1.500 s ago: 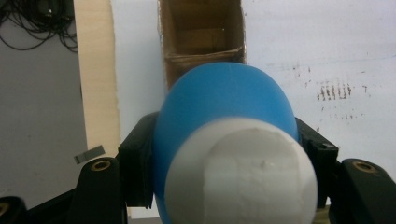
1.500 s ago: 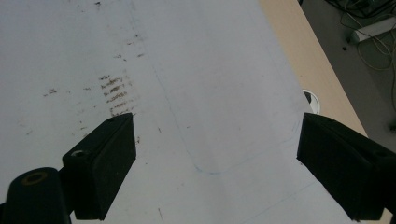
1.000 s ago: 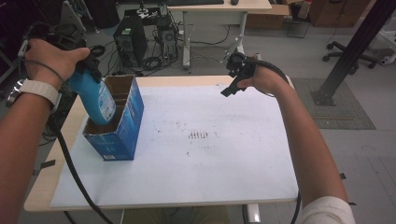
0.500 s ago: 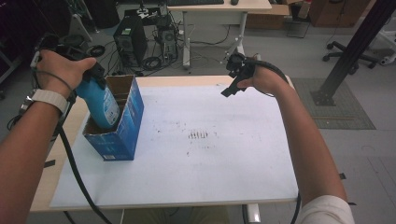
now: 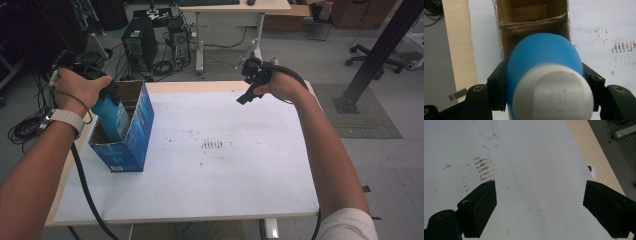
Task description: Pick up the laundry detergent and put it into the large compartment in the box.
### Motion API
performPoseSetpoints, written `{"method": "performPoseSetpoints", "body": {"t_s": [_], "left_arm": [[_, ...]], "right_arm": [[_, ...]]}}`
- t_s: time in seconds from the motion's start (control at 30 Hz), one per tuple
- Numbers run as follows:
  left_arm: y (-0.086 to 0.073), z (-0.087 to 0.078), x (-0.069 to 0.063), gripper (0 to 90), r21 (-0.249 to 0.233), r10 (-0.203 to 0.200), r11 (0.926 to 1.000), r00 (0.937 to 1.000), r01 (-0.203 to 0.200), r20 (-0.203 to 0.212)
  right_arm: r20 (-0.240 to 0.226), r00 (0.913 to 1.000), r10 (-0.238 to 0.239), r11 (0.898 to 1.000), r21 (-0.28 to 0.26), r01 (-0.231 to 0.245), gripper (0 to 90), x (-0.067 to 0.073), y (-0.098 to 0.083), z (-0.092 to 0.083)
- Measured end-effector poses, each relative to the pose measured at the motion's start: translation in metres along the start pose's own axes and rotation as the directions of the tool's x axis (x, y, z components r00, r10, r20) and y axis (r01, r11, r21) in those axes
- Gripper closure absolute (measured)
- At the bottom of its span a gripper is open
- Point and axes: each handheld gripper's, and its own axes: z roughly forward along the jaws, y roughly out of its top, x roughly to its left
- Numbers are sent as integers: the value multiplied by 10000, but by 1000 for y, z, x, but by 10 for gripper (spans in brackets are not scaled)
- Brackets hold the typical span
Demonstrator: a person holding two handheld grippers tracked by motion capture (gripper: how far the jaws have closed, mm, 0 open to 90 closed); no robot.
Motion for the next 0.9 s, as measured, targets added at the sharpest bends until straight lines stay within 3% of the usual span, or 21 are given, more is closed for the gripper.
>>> {"method": "performPoseSetpoints", "body": {"t_s": [0.4, 0.9], "left_arm": [[-2, 17, -1, 373, -109, 109, 9999, 9999, -110, -126], [-5, 42, -5, 372, 81, 333, 9994, 9991, -331, -259]], "right_arm": [[-11, 10000, 1, 10000, 29, -1, 117, -1, 0, 2], [-5, 10000, 12, 10000, 24, -12, 117, -2, -2, 2]]}}
